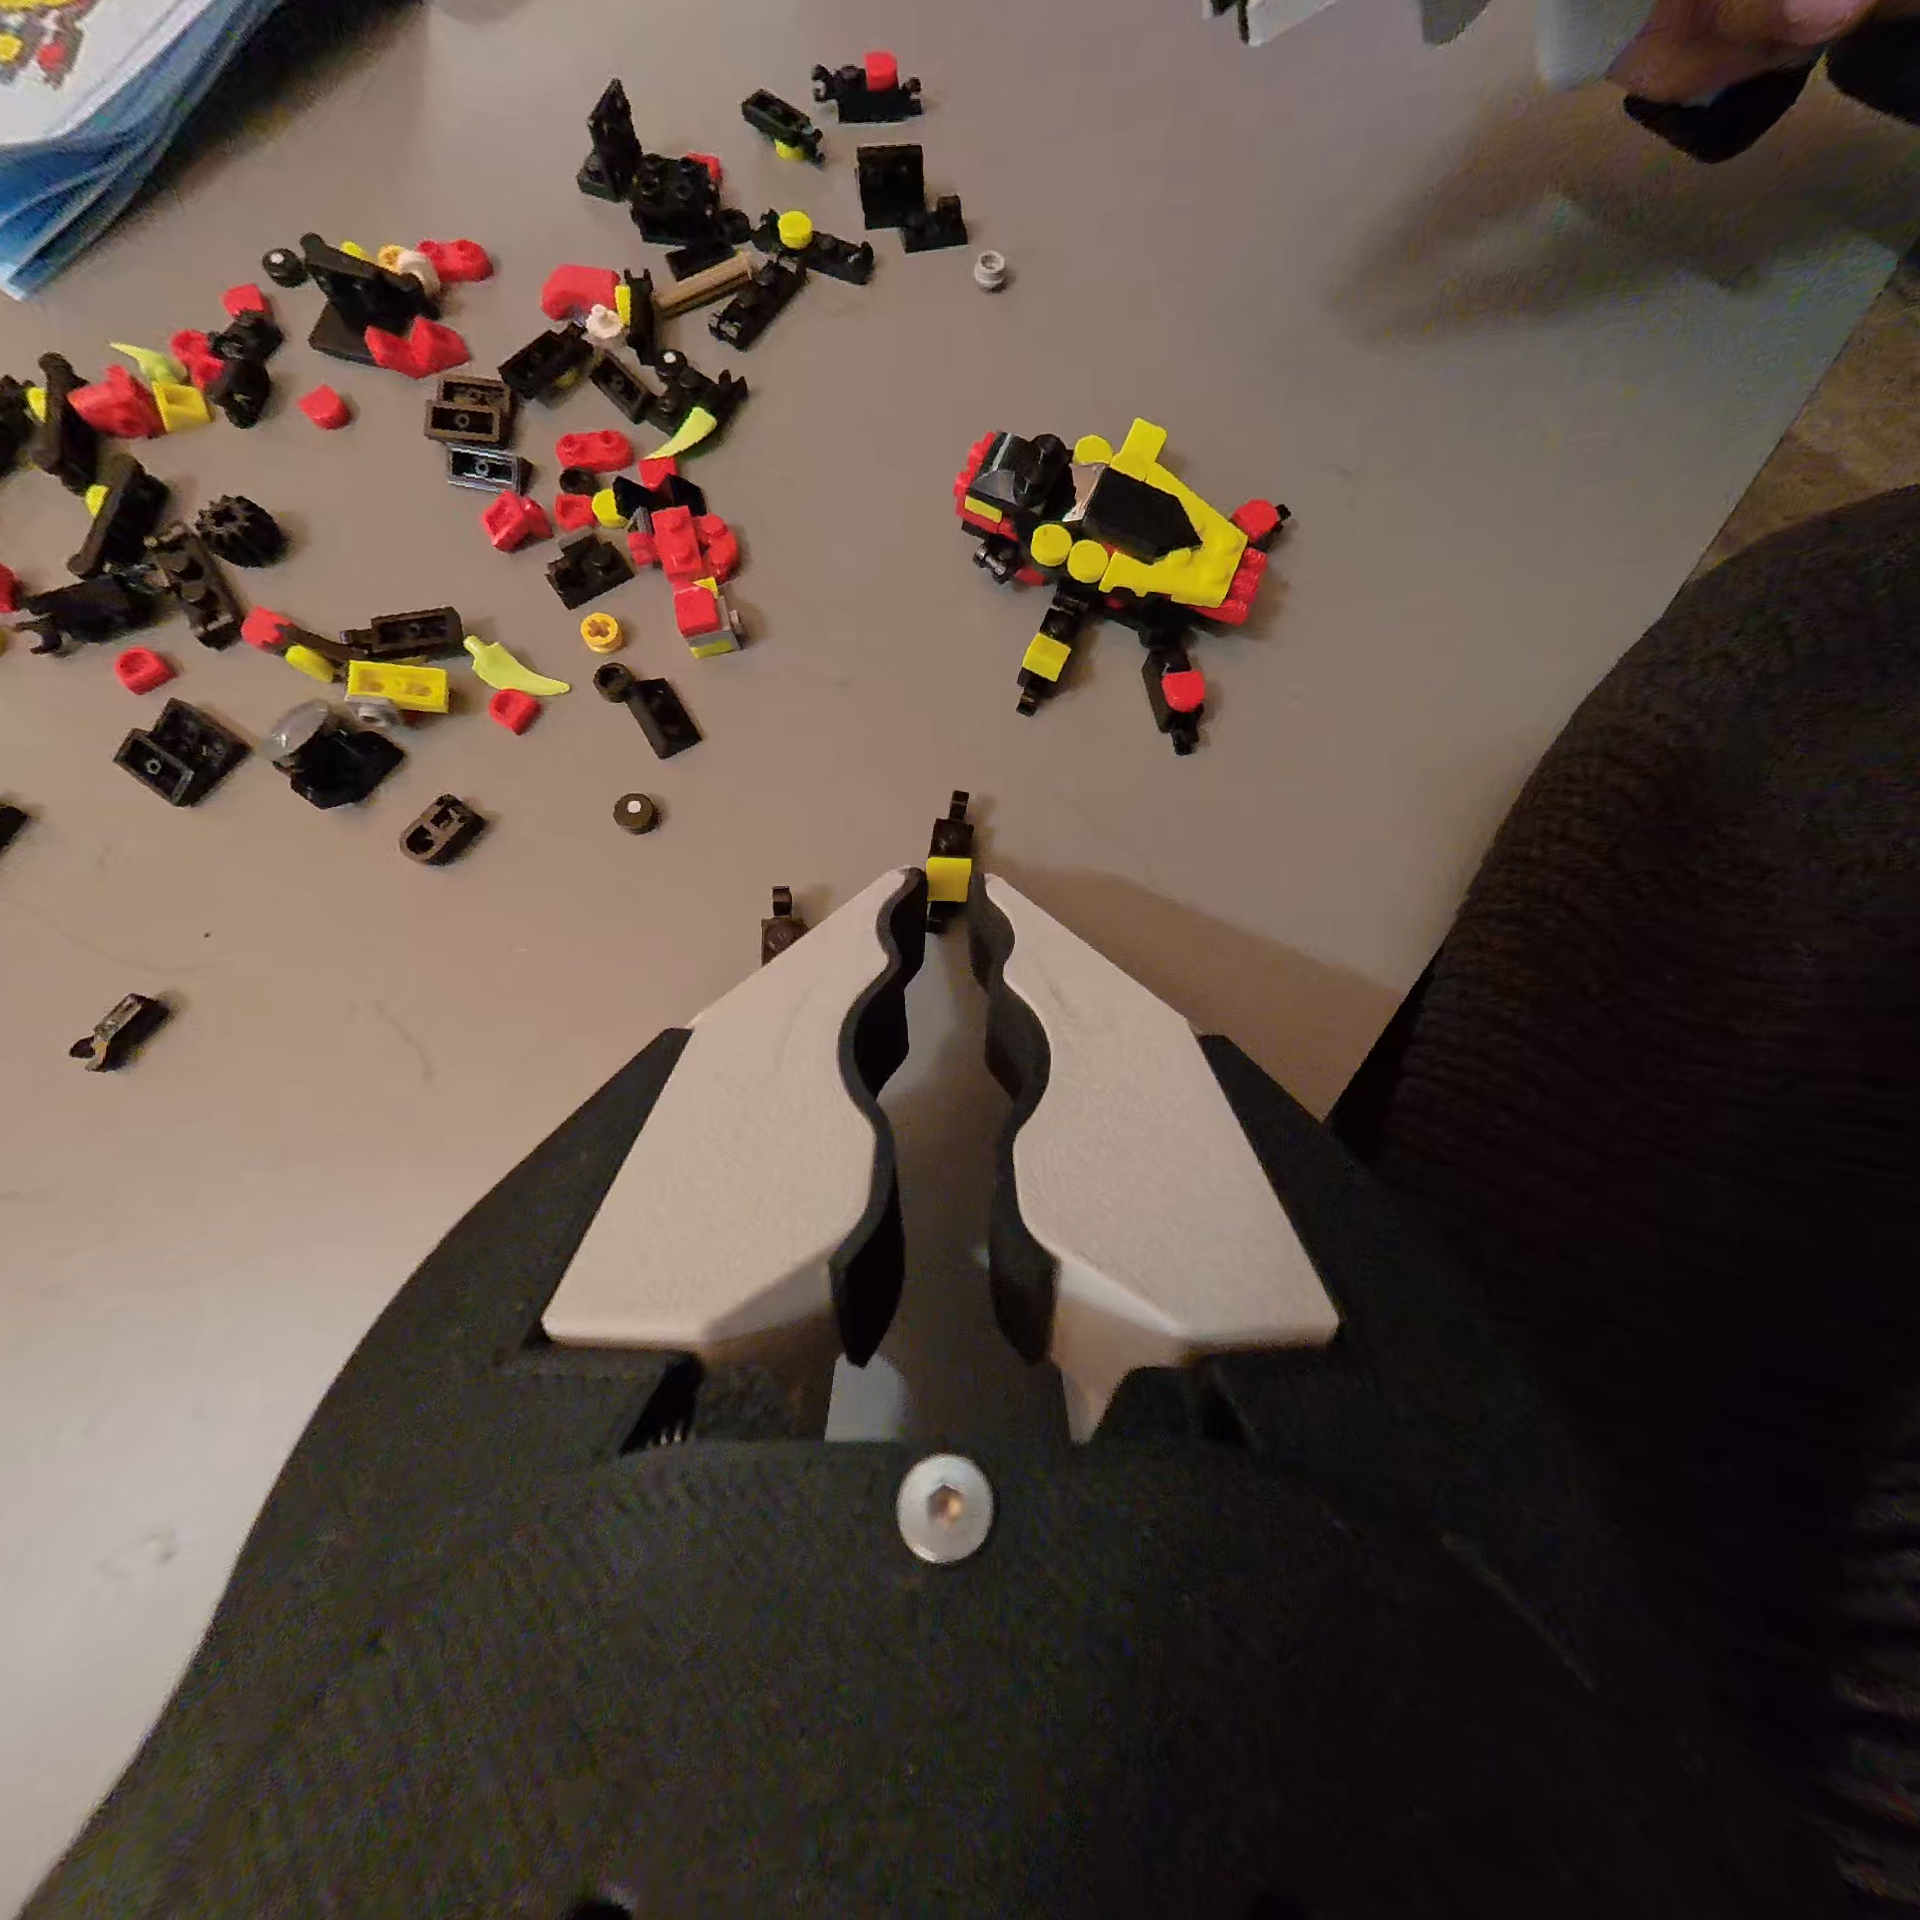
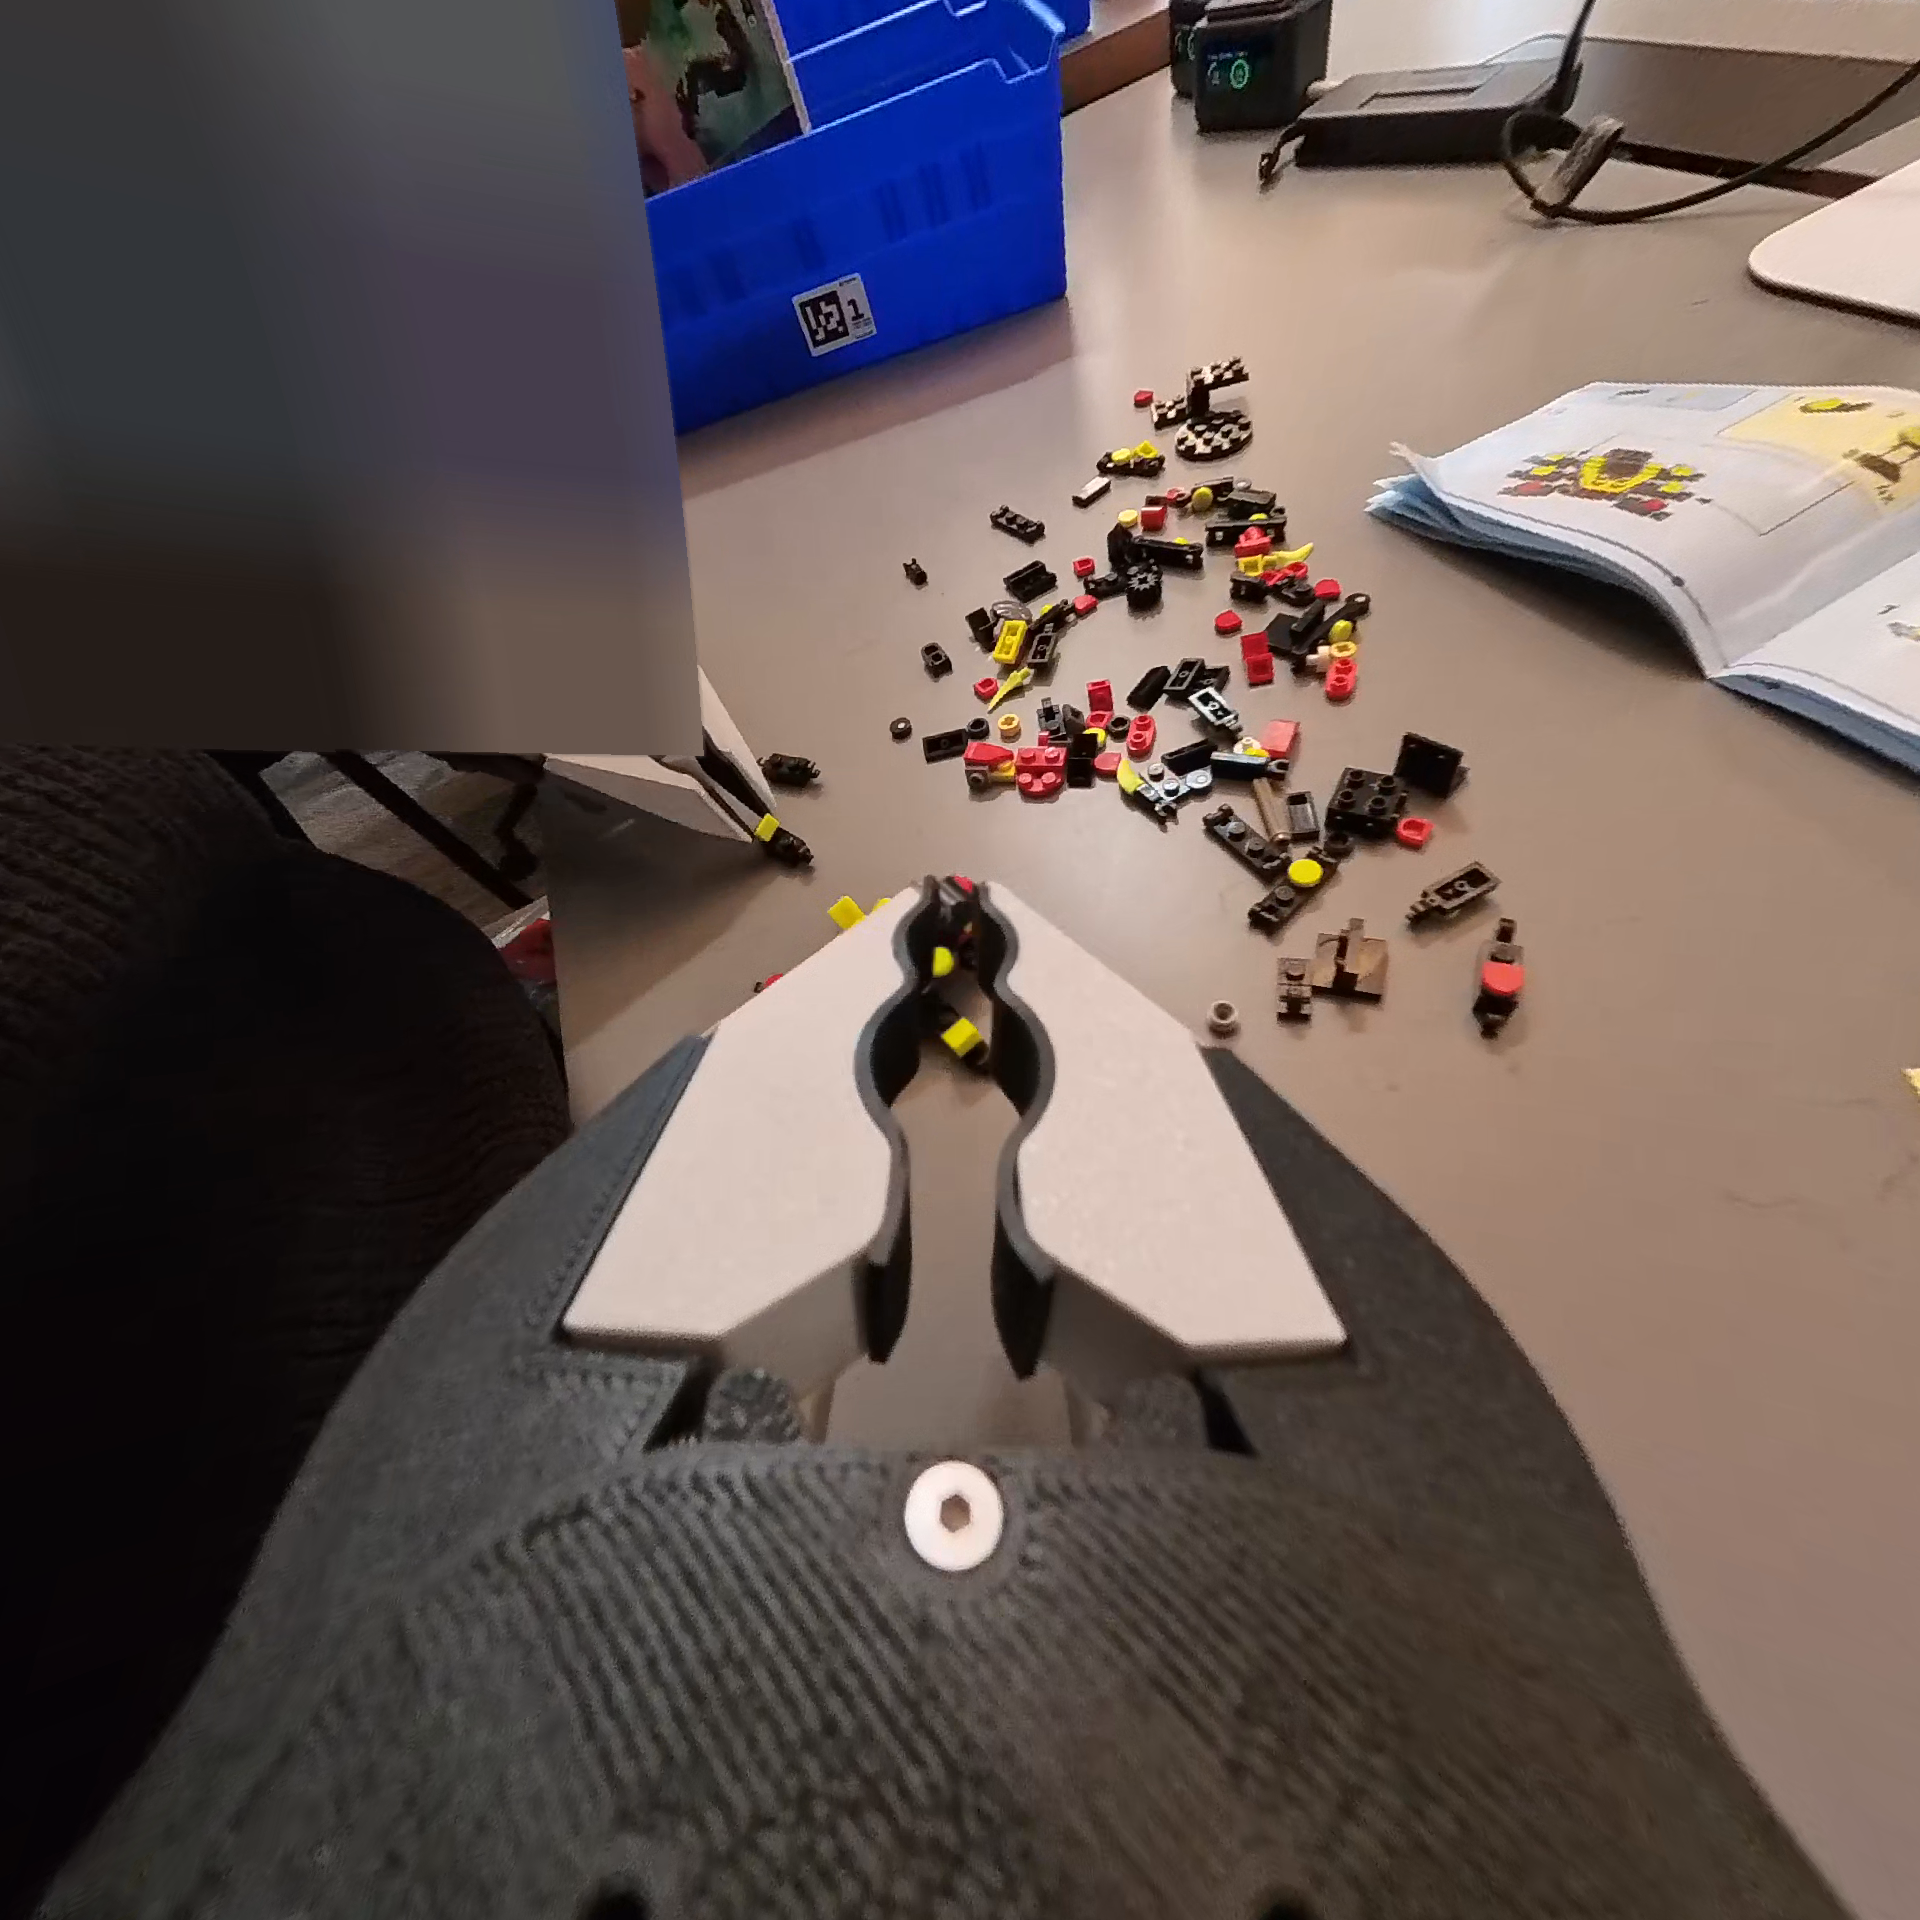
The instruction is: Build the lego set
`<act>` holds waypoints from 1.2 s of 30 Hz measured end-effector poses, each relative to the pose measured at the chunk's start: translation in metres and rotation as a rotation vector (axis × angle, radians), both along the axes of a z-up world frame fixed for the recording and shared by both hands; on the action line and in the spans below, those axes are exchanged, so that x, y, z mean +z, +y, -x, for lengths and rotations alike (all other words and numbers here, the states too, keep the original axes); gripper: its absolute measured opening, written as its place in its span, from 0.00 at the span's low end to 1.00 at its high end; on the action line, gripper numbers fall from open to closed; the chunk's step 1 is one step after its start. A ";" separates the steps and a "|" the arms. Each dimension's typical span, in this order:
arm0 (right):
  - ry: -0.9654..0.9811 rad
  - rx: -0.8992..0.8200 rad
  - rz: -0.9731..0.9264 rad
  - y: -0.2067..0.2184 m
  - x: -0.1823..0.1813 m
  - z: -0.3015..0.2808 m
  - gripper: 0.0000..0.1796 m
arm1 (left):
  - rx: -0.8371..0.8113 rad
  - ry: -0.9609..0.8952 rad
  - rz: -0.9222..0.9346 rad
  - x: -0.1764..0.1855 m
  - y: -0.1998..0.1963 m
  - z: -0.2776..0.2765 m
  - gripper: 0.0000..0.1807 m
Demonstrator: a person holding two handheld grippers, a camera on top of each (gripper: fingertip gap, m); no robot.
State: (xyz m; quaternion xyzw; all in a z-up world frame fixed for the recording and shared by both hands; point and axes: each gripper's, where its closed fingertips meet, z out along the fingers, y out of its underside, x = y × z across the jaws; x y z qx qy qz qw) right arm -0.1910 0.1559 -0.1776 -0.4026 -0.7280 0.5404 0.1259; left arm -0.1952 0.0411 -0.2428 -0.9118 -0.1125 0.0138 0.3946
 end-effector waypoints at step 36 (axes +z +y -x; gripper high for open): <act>-0.263 0.129 -0.306 -0.113 -0.059 0.016 0.09 | -0.027 0.030 -0.014 0.001 0.001 0.003 0.03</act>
